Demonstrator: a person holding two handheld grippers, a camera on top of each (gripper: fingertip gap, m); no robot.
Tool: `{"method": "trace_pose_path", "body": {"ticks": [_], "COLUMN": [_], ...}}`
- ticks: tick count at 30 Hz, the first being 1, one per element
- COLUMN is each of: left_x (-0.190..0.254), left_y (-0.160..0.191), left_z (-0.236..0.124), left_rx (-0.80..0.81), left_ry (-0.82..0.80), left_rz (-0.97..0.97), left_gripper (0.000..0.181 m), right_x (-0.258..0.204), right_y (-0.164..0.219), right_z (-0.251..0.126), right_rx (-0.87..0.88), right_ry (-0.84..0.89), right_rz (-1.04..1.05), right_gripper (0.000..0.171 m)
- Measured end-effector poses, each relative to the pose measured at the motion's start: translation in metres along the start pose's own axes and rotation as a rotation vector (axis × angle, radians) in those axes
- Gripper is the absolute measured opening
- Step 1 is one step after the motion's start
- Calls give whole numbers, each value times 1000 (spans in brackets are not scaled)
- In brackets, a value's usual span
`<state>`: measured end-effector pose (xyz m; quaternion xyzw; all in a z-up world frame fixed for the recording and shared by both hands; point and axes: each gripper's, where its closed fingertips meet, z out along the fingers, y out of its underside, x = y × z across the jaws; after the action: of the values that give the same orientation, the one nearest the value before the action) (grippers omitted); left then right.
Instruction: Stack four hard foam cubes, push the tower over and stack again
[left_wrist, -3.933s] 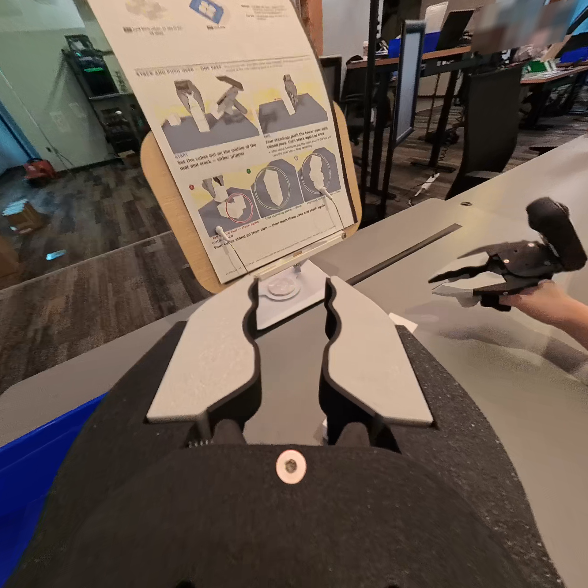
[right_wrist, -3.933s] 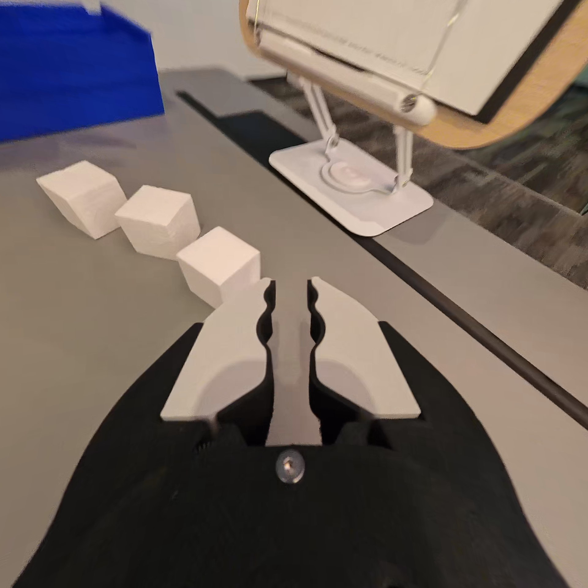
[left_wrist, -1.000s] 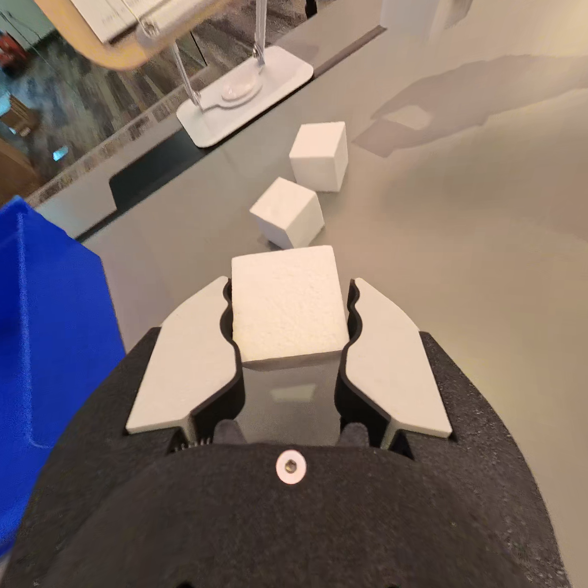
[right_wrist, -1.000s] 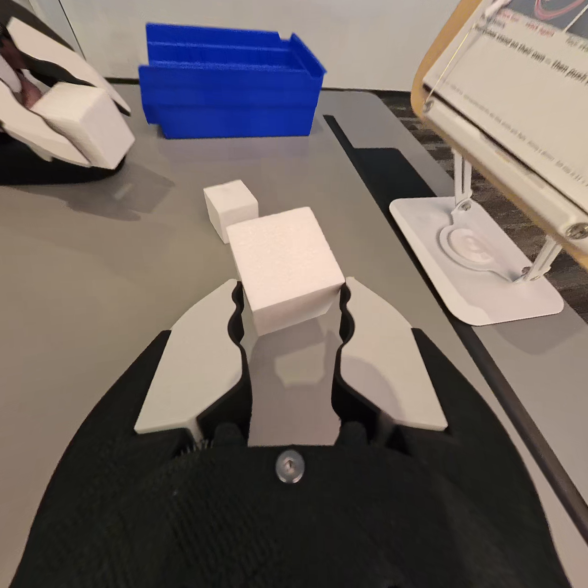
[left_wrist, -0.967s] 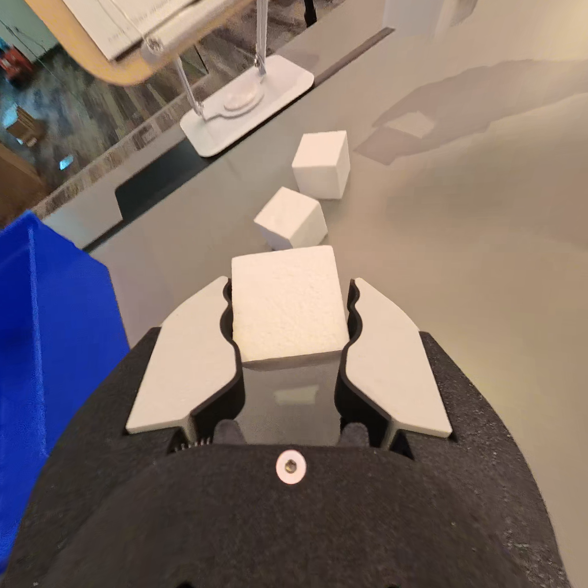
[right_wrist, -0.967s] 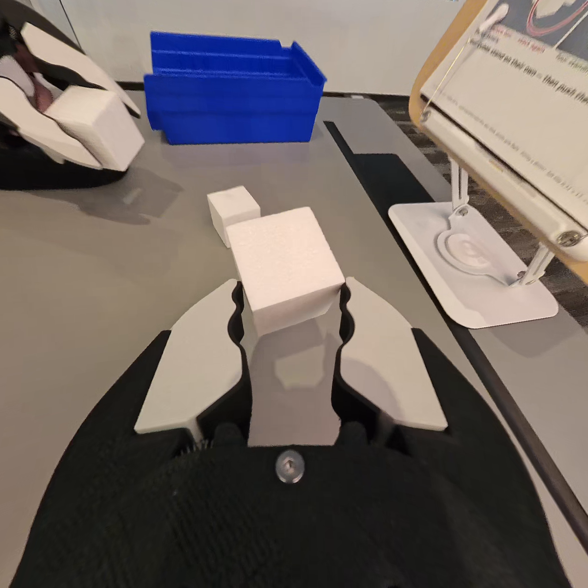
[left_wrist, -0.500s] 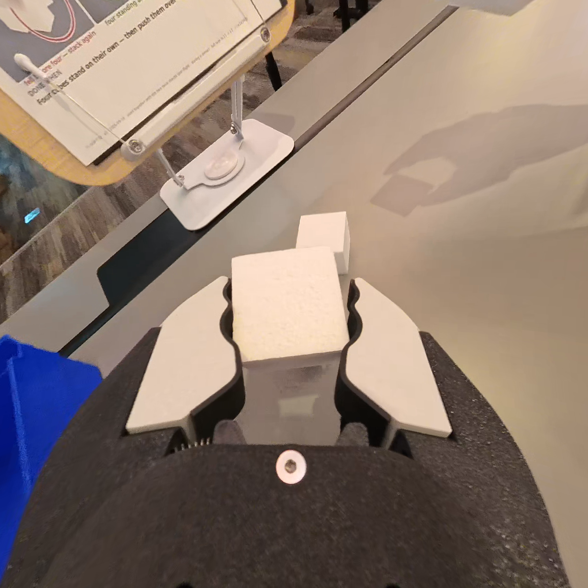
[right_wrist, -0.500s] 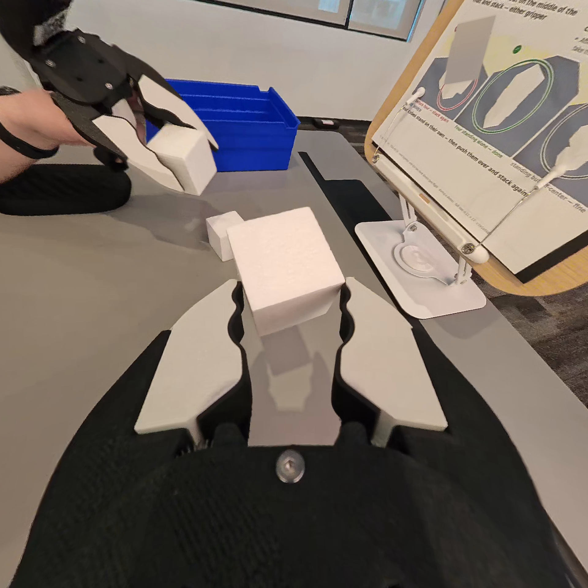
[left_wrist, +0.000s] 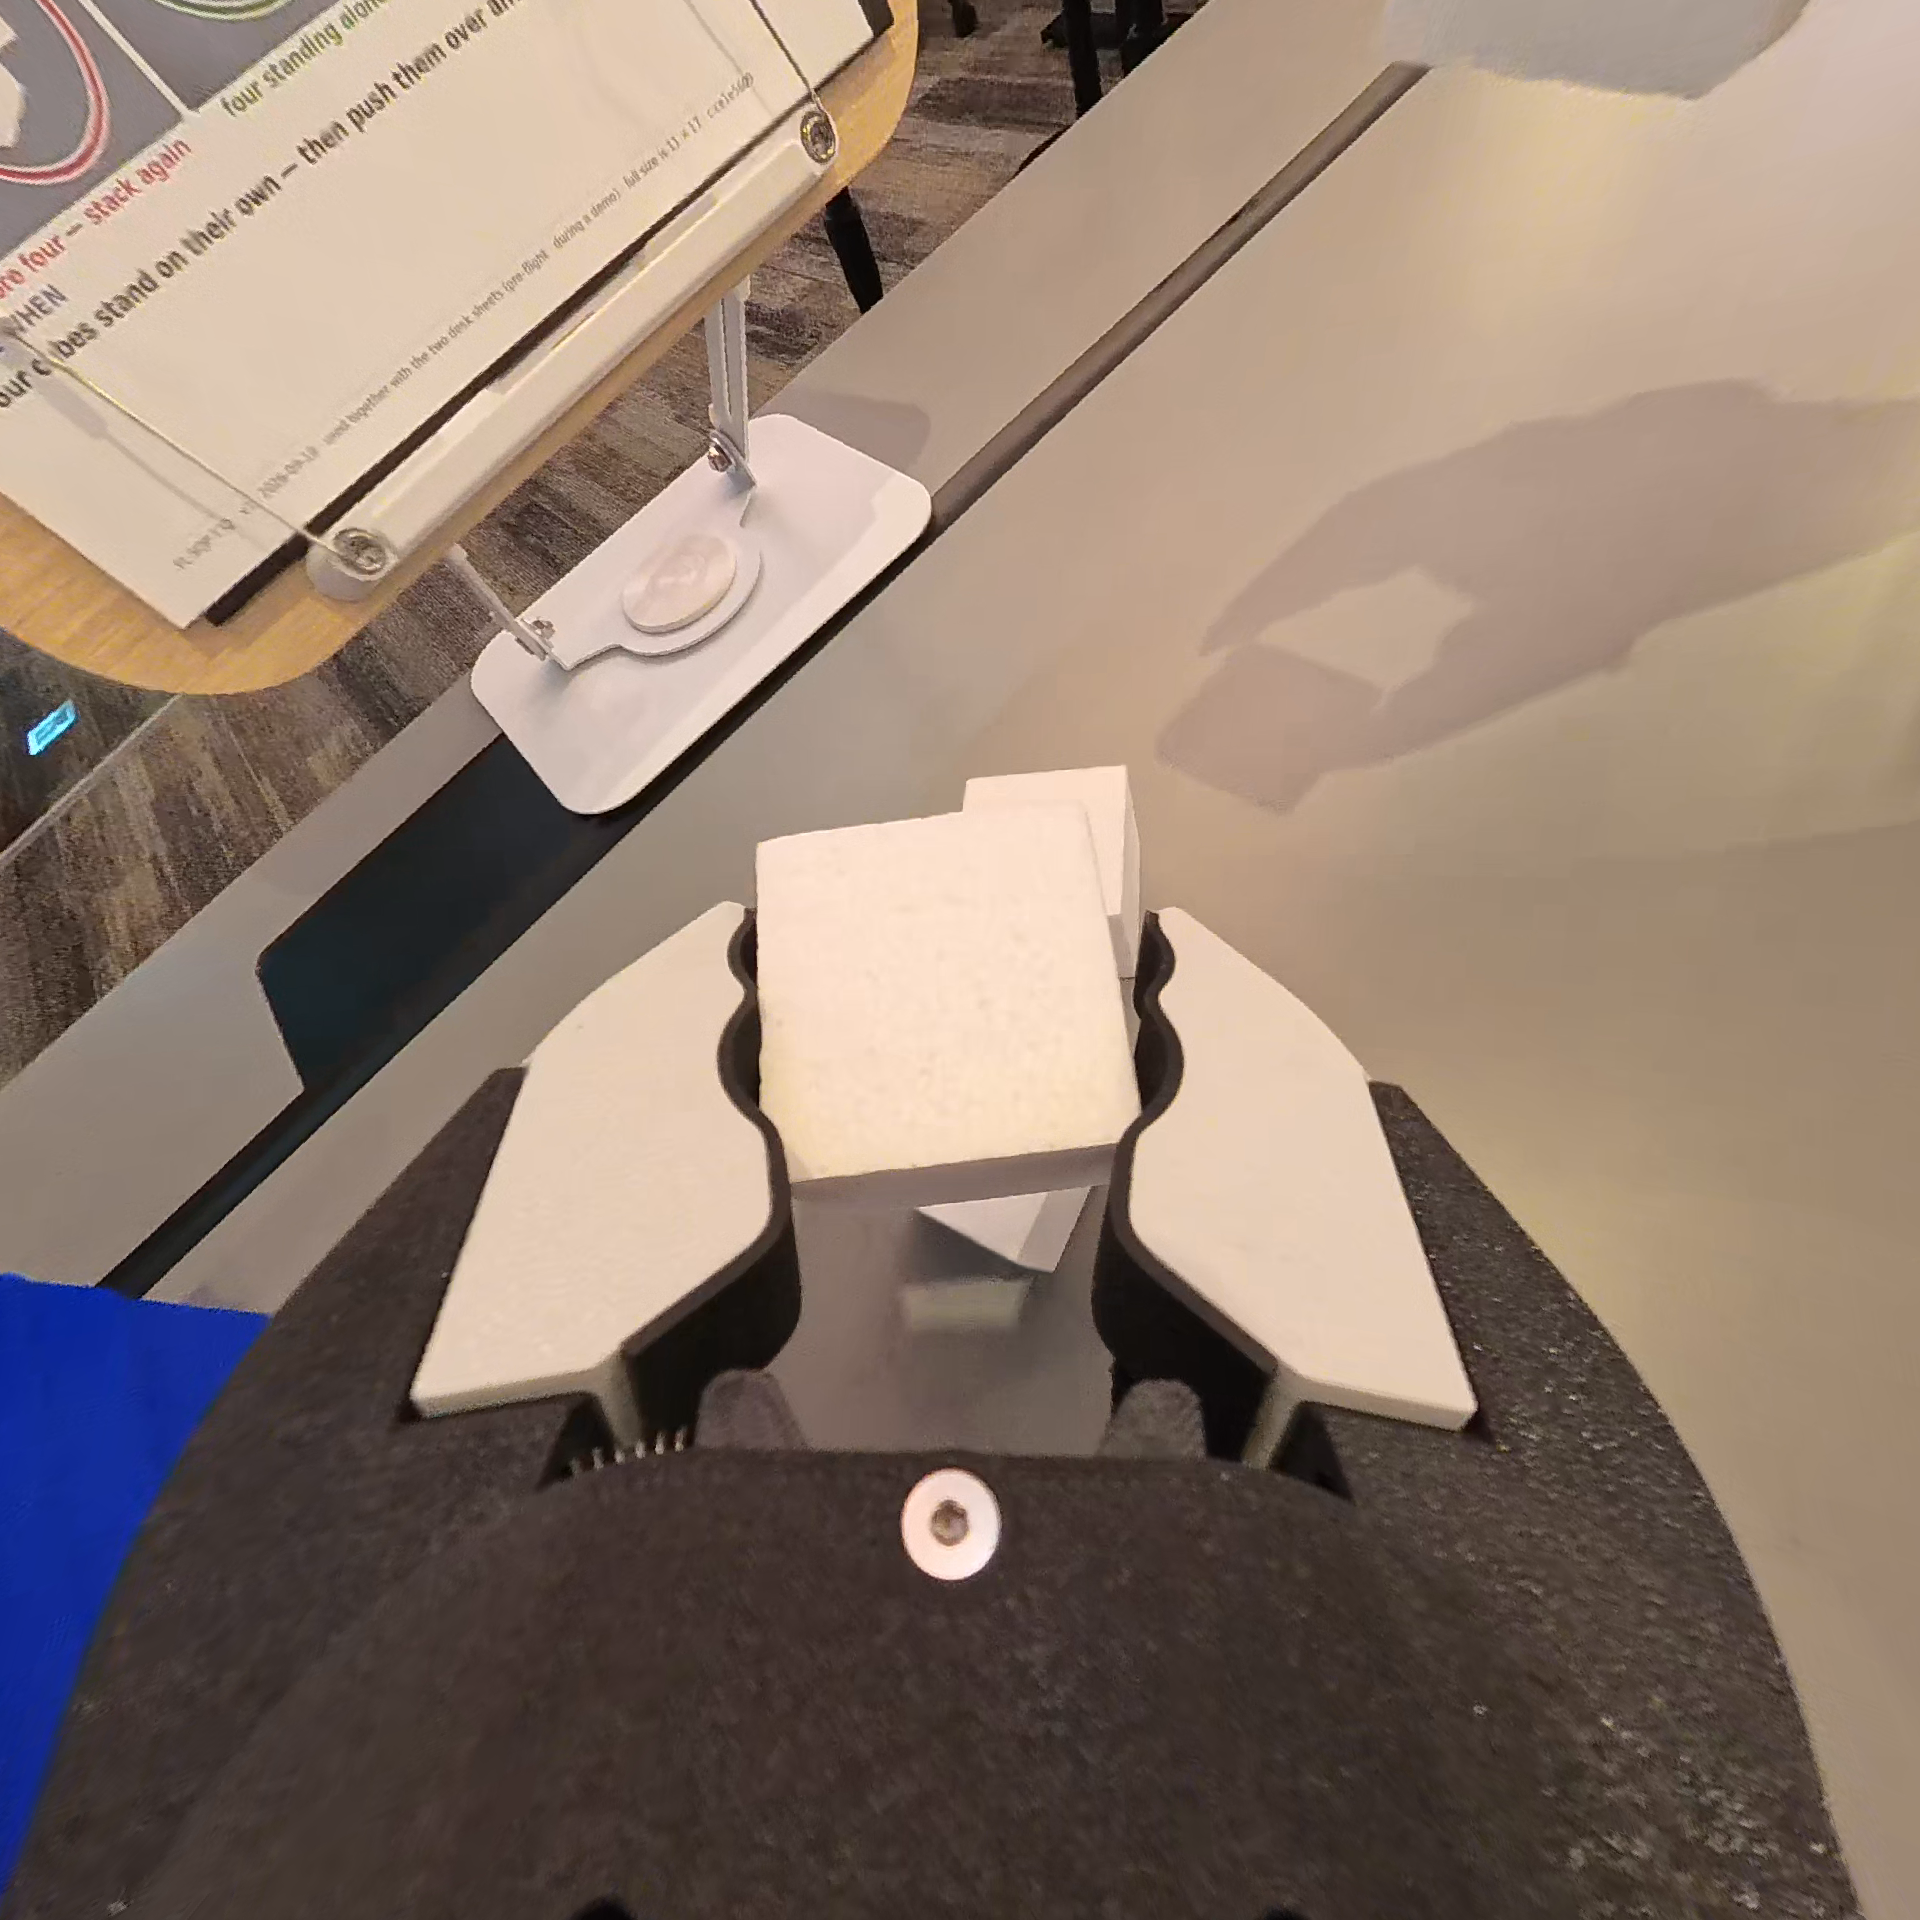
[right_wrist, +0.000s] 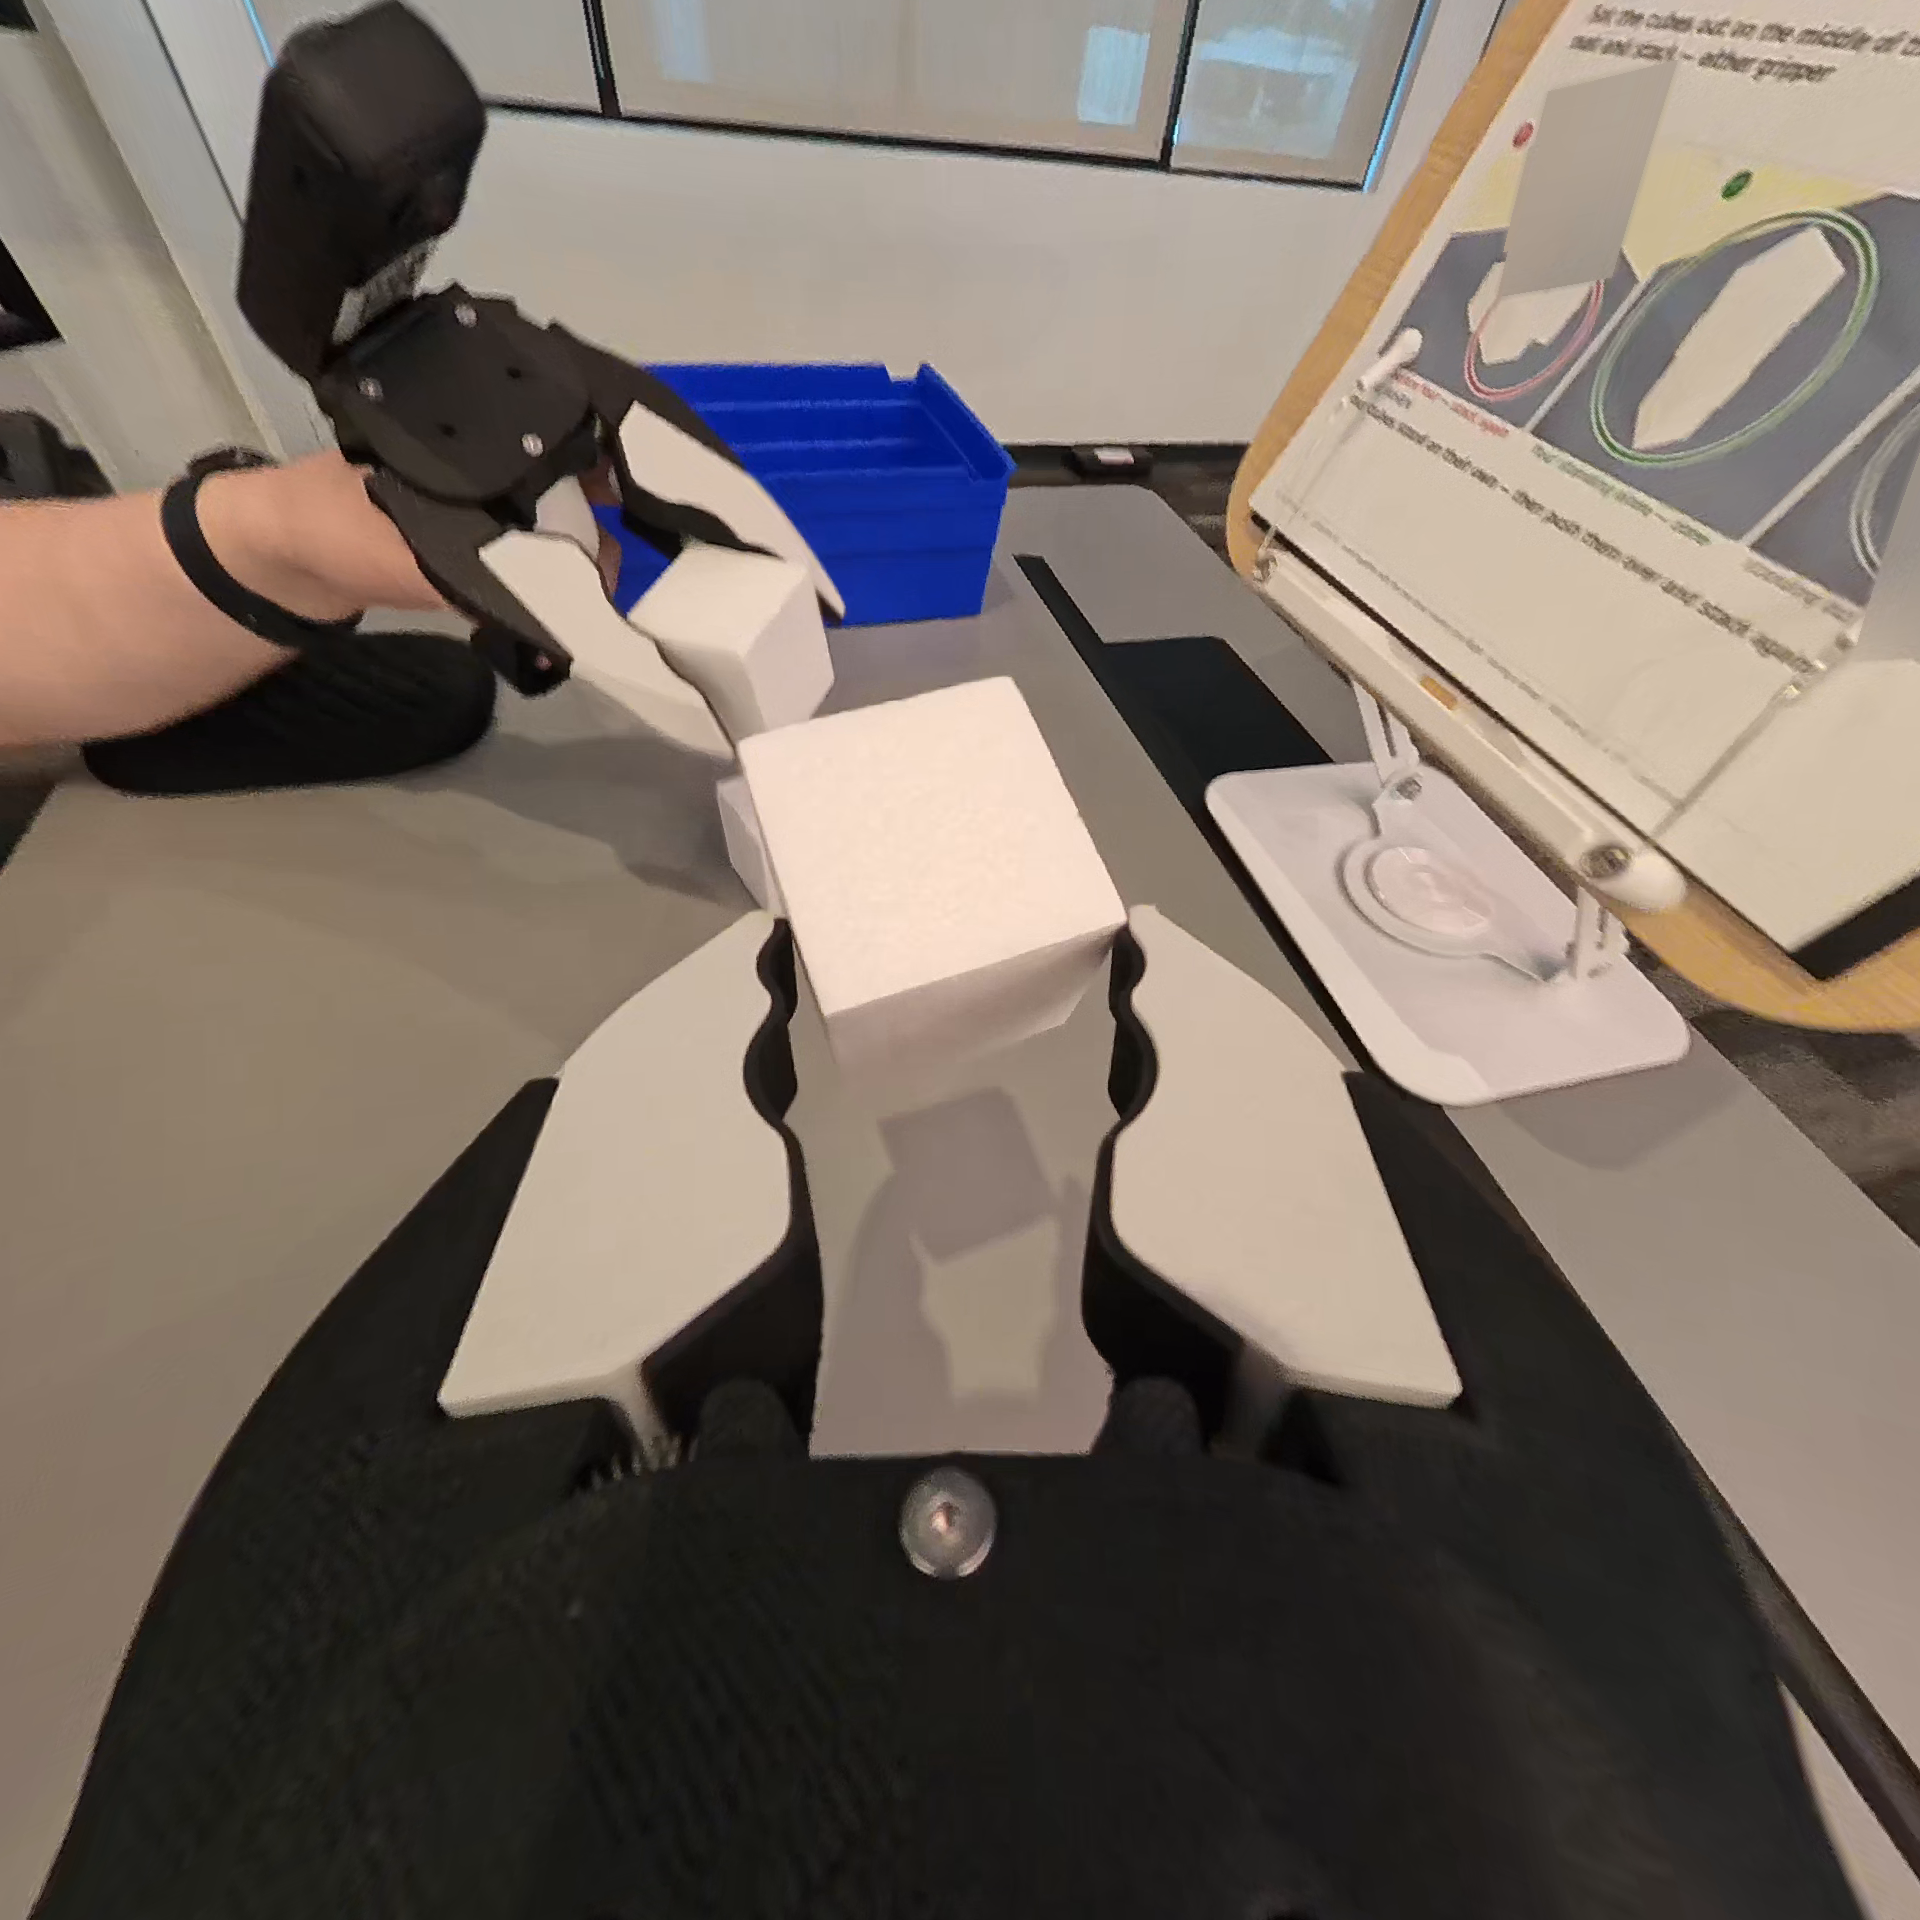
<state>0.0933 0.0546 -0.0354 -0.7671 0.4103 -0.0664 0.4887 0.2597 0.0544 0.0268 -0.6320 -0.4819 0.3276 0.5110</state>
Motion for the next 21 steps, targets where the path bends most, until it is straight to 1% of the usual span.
{"method": "trace_pose_path", "body": {"ticks": [2,3,5,7,10,12,16,21], "left_x": [-3,-5,-9,-14,-22,-26,-33,-33], "left_y": [0,1,3,7,15,20,28,33], "left_z": [-5,-9,-19,-31,-50,-61,-78,-86], "left_rx": [0,-1,-2,-5,-10,-20,-23,-19], "left_ry": [-15,-22,-41,-62,-95,-110,-132,-130], "left_rz": [0,-2,-6,-9,-8,-7,-7,-5], "left_gripper": [69,69,69,69,69,69,69,69], "right_x": [1,1,1,-1,-8,-12,-11,-9], "right_y": [-8,-7,4,21,41,48,54,57], "right_z": [23,37,66,93,122,134,150,152], "right_rx": [24,8,-59,-131,-195,-232,-292,-325], "right_ry": [-5,-17,-48,-115,-235,-303,-356,-428], "right_rz": [33,38,12,-27,-94,-133,-168,-154], "right_gripper": [59,59,59,59,59,59,59,59]}}
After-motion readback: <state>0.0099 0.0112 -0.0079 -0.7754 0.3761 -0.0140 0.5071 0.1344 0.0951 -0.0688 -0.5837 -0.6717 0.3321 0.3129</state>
